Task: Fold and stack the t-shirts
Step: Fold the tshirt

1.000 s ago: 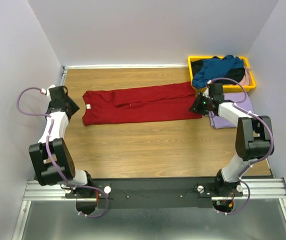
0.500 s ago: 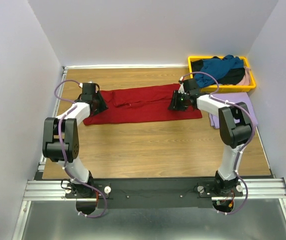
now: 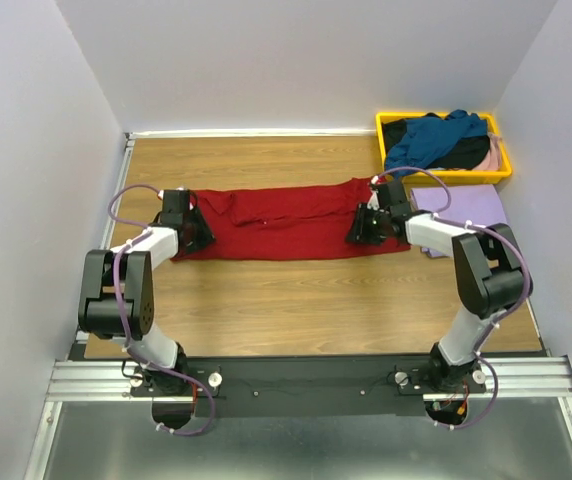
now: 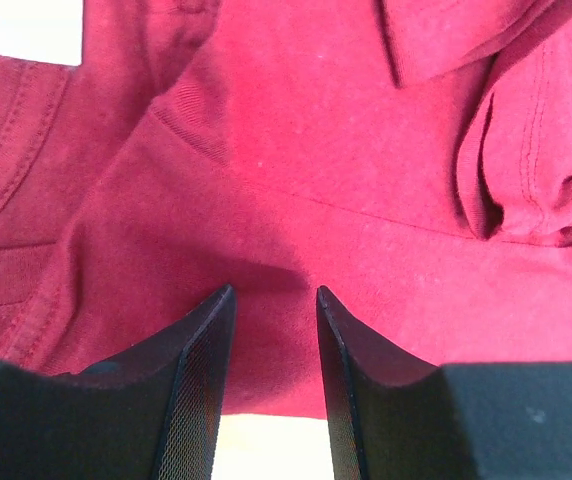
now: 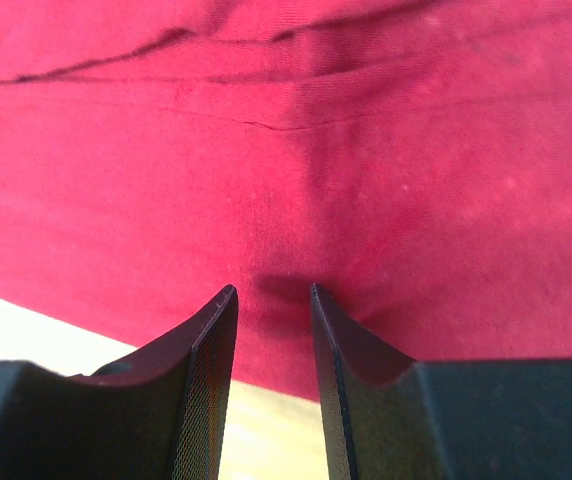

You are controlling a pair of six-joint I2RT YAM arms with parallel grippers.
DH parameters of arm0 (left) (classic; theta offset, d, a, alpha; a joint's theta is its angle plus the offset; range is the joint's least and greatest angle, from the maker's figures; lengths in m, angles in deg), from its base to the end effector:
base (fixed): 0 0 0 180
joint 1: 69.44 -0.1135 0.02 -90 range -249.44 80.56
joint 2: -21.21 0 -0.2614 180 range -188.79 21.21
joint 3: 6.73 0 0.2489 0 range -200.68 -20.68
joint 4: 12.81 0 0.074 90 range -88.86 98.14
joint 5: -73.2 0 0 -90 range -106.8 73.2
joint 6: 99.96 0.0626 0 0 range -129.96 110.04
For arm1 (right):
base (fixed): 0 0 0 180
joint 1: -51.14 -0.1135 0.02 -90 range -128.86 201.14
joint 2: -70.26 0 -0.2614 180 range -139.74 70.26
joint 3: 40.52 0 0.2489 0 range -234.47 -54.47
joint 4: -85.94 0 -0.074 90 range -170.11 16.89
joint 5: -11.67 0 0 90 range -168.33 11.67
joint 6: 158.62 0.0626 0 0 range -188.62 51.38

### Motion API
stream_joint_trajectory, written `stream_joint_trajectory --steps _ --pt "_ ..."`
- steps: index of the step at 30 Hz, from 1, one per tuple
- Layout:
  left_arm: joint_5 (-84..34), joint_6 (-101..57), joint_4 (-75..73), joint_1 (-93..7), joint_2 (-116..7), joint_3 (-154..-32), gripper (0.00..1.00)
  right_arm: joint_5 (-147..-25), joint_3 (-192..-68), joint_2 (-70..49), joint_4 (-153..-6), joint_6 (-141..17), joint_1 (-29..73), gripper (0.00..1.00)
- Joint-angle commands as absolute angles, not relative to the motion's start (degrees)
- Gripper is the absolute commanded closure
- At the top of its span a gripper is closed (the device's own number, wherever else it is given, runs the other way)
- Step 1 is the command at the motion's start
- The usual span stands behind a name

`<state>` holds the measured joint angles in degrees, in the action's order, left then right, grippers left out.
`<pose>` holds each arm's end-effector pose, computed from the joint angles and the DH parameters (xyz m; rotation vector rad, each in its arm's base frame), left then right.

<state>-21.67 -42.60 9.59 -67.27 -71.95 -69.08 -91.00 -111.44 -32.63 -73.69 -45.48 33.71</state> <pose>0.3294 -0.0178 0.1378 -0.6305 2.4512 -0.3544 0.3508 0.1245 0.1296 0.0305 2.5436 0.5652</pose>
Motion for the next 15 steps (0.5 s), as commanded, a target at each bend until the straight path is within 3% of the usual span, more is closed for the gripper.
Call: stream_joint_trajectory --steps 1,6,10,15 --pt "-23.2 -41.7 18.8 -68.5 -69.6 -62.8 0.53 -87.2 -103.9 -30.6 -61.8 -45.6 33.9 0.56" --pt "-25.2 -41.3 22.3 -68.7 -61.0 -60.6 0.52 -87.0 -104.0 -24.9 -54.6 -48.7 33.8 0.56" --pt "-28.0 -44.3 20.2 -70.5 -54.2 -63.6 0.47 -87.6 -113.7 -22.9 -51.5 -51.9 32.3 0.53" --pt "-28.9 -46.1 15.5 -71.4 -60.1 -70.3 0.47 -87.5 -126.5 -28.3 -52.5 -55.0 25.2 0.53"
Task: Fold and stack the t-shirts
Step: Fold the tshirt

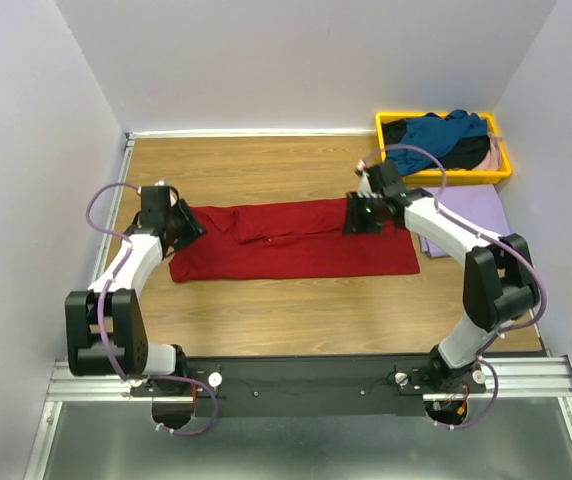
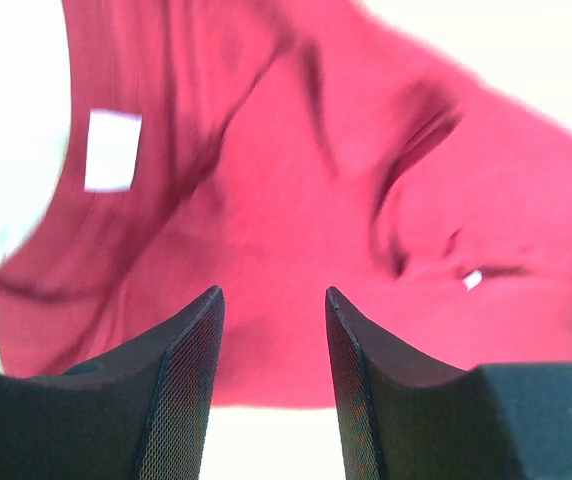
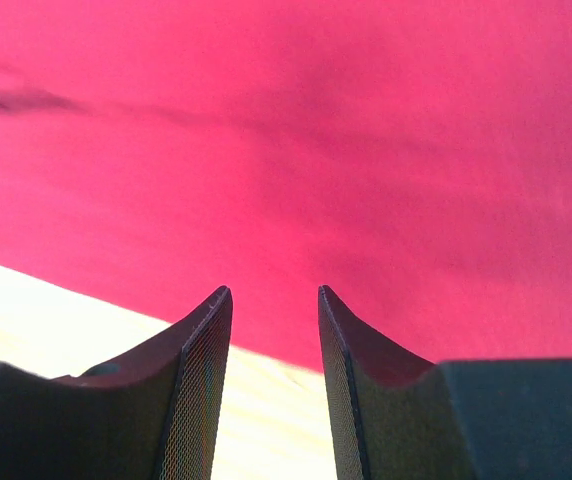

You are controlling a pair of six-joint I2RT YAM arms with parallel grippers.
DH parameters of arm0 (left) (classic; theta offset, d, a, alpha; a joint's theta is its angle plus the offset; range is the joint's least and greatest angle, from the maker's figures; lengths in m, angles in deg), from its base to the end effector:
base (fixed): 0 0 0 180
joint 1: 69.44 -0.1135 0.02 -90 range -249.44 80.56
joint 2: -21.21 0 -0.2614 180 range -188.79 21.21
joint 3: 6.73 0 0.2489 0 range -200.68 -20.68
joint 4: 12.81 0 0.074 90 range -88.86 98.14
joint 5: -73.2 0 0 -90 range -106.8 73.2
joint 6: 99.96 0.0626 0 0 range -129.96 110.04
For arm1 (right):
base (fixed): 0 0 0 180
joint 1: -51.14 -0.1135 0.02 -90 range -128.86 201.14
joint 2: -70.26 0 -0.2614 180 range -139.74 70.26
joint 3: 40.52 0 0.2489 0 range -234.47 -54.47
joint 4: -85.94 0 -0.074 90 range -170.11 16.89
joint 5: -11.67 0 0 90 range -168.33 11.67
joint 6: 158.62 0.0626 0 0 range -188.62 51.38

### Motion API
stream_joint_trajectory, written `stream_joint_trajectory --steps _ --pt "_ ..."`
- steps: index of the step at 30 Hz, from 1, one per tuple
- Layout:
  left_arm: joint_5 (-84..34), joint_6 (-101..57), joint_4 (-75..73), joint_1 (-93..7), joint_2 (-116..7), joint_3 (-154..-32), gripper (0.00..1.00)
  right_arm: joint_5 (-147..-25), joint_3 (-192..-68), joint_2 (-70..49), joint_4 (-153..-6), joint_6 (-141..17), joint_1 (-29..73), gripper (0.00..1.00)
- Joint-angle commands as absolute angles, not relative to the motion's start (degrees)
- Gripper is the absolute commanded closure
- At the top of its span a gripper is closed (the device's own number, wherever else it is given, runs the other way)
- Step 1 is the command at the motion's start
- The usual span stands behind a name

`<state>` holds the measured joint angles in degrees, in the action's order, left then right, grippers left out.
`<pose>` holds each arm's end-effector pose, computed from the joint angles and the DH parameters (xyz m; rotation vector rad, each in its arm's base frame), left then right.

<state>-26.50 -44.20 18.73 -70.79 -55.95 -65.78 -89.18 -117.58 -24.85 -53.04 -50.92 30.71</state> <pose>0.2865 -0.0038 0.1876 -0.6826 2.3791 -0.4587 0.3235 0.1331 0.1805 -0.1328 2.6496 0.4777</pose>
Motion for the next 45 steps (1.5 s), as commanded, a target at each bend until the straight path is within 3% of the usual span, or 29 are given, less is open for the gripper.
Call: stream_joint_trajectory --steps 1,11,16,35,45 --pt "-29.2 -46.2 14.9 -71.4 -61.4 -71.3 0.47 -87.4 -128.6 -29.6 -53.1 -55.3 24.0 0.53" --pt "-29.3 -45.6 11.5 -70.1 -74.9 -77.6 0.47 -86.5 -145.7 -44.4 -57.9 -57.8 13.5 0.53" --pt "-28.6 -45.3 10.4 -69.6 -77.8 -77.4 0.54 -86.8 -151.7 -49.8 -58.7 -58.7 10.1 0.53" --pt "-29.0 -45.8 9.3 -66.0 -81.8 -79.3 0.61 -88.2 -159.9 -57.4 -58.9 -60.9 6.8 0.53" --pt "-23.7 -46.8 11.3 -65.8 -75.9 -81.1 0.61 -85.0 -159.1 -56.2 -58.9 -61.2 6.7 0.53"
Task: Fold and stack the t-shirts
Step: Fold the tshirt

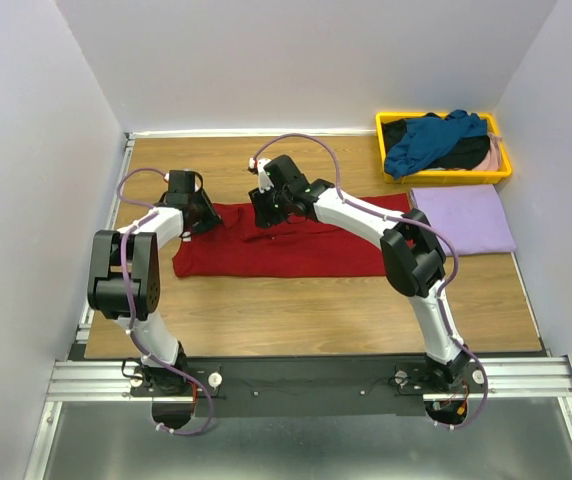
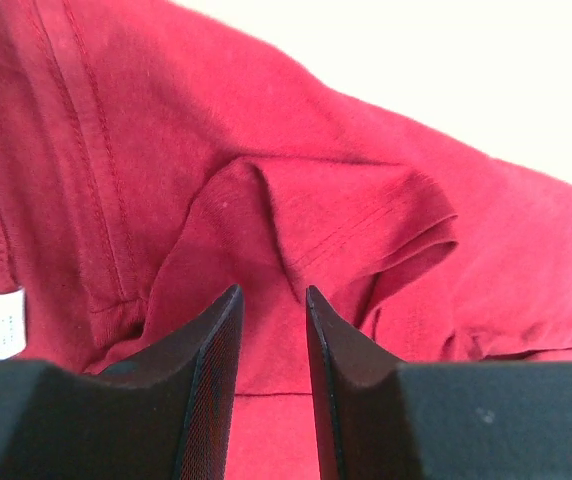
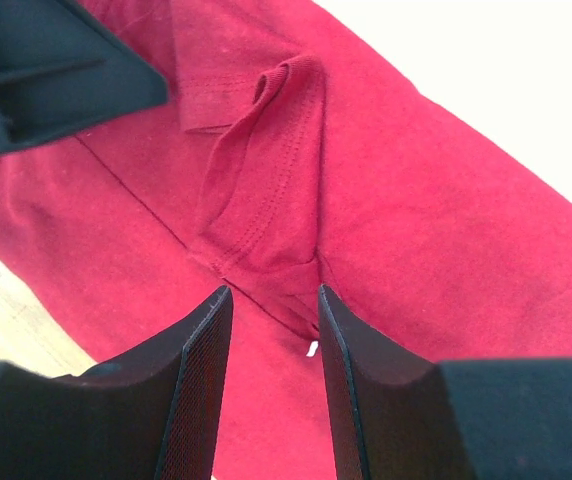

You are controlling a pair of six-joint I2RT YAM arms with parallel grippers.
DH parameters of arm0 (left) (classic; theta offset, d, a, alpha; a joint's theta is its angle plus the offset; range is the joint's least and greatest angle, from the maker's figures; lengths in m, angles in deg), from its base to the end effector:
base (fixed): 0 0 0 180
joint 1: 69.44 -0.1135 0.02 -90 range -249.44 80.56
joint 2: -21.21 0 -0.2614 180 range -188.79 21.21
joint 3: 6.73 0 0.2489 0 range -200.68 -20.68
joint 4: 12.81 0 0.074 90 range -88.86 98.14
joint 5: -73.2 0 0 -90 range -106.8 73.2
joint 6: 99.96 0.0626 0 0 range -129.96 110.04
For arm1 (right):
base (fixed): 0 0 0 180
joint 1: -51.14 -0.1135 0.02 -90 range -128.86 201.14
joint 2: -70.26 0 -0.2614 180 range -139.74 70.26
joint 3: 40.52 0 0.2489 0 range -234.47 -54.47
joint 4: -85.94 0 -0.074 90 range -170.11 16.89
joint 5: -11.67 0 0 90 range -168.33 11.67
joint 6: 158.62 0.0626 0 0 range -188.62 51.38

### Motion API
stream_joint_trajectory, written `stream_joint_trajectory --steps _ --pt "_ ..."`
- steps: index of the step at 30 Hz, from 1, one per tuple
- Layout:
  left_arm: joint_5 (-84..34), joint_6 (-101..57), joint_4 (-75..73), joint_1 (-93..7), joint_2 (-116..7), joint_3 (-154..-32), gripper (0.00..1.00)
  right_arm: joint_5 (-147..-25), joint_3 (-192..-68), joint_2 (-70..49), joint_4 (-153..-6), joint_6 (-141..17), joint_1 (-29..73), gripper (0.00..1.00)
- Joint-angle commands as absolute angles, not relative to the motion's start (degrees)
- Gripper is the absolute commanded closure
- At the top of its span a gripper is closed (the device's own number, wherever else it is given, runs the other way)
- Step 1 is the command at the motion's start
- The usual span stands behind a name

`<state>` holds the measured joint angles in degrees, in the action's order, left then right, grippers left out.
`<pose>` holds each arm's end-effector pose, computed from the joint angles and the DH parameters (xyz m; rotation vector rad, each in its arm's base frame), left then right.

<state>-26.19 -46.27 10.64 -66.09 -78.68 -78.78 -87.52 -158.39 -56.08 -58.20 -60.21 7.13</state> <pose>0.3687 -0.0318 0.1488 -0.6440 2.4327 -0.4941 0.3658 0.3672 0.1925 -0.8182 2.2802 0.6249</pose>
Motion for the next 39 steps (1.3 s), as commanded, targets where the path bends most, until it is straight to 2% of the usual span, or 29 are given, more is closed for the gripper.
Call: stream_joint_trajectory --steps 1,6,25,29,33,39 --pt "-24.4 -46.8 11.4 -65.7 -75.8 -81.3 0.61 -84.6 -159.0 -56.0 -58.9 -61.2 6.7 0.53" --pt "-25.1 -46.9 11.6 -65.1 -77.1 -81.8 0.67 -84.0 -158.4 -55.7 -59.0 -61.4 6.6 0.53" --pt "-26.8 -46.1 10.3 -63.7 -84.4 -81.1 0.66 -84.9 -157.7 -56.1 -59.4 -61.2 6.7 0.53" --pt "-27.0 -46.2 10.6 -63.6 -83.3 -81.3 0.73 -85.5 -157.8 -55.9 -59.5 -61.7 6.7 0.53" --pt "-26.8 -45.9 11.0 -63.6 -82.1 -81.8 0.83 -86.8 -158.0 -55.9 -59.7 -62.3 6.6 0.53" --pt "-27.7 -45.5 11.2 -63.6 -82.2 -82.6 0.91 -88.3 -158.5 -56.3 -60.0 -62.6 6.5 0.53"
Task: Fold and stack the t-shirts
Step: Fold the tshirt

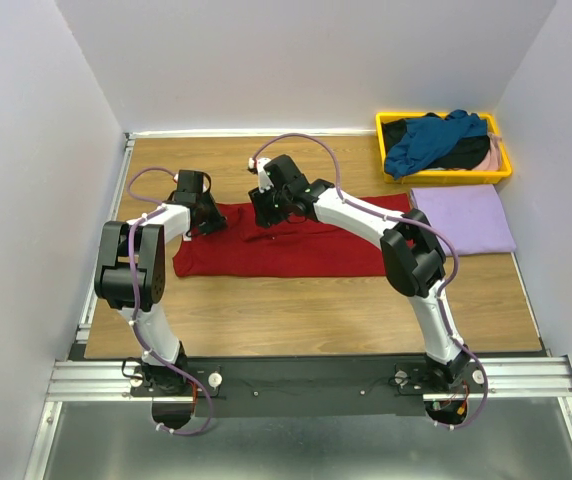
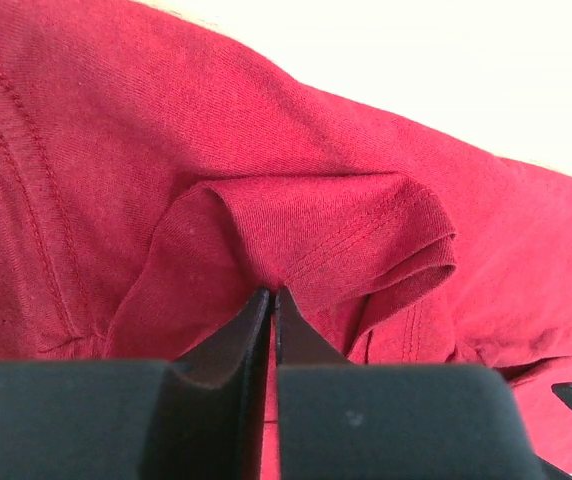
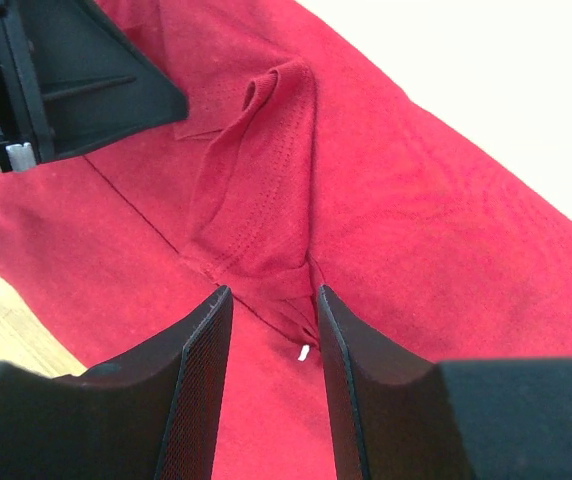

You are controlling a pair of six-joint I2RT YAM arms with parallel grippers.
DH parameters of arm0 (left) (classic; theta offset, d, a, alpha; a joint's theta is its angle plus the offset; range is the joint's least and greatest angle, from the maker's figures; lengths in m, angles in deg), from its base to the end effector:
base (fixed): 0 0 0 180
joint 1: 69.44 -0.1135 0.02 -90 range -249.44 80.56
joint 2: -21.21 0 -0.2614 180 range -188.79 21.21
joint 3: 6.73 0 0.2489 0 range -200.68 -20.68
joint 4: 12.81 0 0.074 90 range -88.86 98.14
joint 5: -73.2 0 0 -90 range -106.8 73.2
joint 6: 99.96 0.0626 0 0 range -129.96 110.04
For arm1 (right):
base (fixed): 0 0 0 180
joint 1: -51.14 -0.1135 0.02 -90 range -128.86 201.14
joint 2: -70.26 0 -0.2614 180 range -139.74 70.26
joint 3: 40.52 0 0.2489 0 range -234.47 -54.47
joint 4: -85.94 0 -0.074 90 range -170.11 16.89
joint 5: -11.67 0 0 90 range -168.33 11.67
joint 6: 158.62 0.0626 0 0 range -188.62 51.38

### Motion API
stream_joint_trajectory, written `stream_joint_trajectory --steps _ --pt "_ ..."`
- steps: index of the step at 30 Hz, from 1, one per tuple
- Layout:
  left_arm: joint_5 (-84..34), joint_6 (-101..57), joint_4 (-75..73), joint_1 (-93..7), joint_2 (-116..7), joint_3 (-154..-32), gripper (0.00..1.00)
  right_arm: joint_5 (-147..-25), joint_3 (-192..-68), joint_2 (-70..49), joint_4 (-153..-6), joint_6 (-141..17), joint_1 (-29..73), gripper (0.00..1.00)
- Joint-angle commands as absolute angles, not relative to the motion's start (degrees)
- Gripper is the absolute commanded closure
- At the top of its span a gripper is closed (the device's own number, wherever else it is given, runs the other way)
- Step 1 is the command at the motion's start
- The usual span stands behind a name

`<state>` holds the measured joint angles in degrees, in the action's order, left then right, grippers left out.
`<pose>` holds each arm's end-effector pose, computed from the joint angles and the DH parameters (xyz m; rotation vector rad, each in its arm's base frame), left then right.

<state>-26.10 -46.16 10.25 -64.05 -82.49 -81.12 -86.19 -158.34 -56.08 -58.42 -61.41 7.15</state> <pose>0.3792 -0.0459 0.1381 -0.6065 2.4658 -0.5000 0.3672 0.3664 0.1924 -0.8272 2.2662 0.5900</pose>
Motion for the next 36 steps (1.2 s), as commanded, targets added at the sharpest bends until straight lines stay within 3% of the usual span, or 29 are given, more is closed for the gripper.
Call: stream_joint_trajectory --steps 1,12,24,27,31,36 --pt "-27.9 -45.5 11.1 -63.6 -82.1 -82.7 0.93 -88.5 -158.4 -56.3 -60.0 -62.7 6.4 0.53" --pt "-25.8 -43.4 14.1 -63.6 -79.6 -85.5 0.92 -91.8 -158.8 -56.7 -60.2 -64.5 5.4 0.54" --pt "-28.2 -43.2 13.0 -63.6 -82.7 -84.9 0.75 -91.3 -158.4 -56.8 -60.2 -64.5 5.2 0.53" --pt "-28.1 -43.2 12.8 -63.6 -82.8 -84.8 0.75 -91.1 -158.4 -56.8 -60.2 -64.5 5.2 0.53" --pt "-28.1 -43.1 12.9 -63.6 -82.7 -84.8 0.82 -91.6 -158.8 -57.0 -60.2 -64.7 5.2 0.53" --pt "-25.9 -41.3 15.8 -63.6 -81.7 -86.9 1.0 -94.3 -159.8 -57.6 -60.2 -66.0 4.7 0.53"
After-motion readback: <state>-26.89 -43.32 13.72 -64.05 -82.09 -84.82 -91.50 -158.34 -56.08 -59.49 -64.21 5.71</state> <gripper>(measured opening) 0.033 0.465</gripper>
